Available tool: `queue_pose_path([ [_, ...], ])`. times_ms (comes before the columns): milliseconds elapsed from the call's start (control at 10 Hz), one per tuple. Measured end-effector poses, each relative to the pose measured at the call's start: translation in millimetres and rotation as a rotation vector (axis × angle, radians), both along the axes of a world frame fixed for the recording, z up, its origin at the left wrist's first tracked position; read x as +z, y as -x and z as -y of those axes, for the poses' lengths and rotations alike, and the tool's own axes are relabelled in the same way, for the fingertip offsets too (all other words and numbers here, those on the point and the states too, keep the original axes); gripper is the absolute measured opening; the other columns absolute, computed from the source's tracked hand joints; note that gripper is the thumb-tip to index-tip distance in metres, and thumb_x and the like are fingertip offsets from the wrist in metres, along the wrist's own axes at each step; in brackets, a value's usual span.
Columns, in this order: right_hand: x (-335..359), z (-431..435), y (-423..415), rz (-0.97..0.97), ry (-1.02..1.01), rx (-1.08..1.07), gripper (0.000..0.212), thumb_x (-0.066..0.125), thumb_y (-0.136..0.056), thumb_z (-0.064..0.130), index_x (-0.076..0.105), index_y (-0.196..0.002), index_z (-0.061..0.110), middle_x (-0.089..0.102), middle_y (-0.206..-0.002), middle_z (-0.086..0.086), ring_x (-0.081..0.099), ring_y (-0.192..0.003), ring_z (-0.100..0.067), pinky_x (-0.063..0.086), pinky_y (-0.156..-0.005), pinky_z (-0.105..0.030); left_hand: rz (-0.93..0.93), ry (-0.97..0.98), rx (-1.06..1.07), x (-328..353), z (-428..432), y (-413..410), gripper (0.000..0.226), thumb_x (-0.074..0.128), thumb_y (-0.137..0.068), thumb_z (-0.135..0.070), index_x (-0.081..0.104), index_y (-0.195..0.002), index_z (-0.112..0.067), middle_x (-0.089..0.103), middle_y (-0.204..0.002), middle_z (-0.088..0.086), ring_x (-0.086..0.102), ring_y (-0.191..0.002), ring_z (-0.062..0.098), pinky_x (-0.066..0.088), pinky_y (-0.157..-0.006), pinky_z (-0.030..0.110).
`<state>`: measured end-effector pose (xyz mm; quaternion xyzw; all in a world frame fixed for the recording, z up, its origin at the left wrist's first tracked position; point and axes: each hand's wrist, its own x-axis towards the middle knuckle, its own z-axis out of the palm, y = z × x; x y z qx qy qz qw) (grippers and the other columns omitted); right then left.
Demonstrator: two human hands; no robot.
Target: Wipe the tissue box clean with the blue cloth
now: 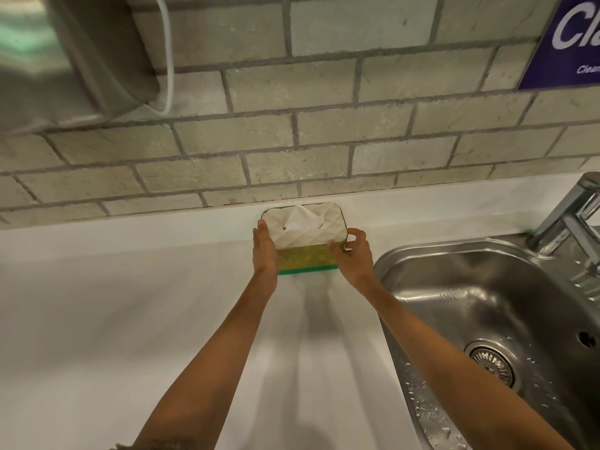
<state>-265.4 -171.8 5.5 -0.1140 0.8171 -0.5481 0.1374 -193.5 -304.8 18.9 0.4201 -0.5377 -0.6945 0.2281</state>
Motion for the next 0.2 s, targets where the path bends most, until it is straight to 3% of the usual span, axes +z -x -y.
queue_pose_path([
  [100, 2.3, -4.0, -0.9, 0.020, 0.006, 0.010, 0.059, 0.056, -0.087, 0.034, 0.032, -0.136, 0.011, 0.044, -0.134, -0.020, 0.051, -0.116, -0.031, 0.046, -0.097, -0.041, 0.052, 0.026, 0.005, -0.4, 1.5, -4.4, 0.066, 0.017, -0.094, -0.059, 0.018, -0.150, -0.025, 0.030, -0.155, 0.007, 0.031, -0.140, 0.028, 0.024, -0.118, 0.045],
  [200, 7.8, -13.9, -8.3, 0.024, -0.026, 0.017, 0.063, 0.052, -0.089, 0.038, 0.027, -0.141, 0.012, 0.038, -0.140, -0.018, 0.049, -0.119, -0.031, 0.041, -0.089, -0.031, 0.129, 0.063, 0.011, 1.4, -3.0, -17.8, 0.065, 0.020, -0.096, -0.053, 0.021, -0.149, -0.016, 0.032, -0.153, 0.011, 0.033, -0.138, 0.031, 0.026, -0.115, 0.044],
])
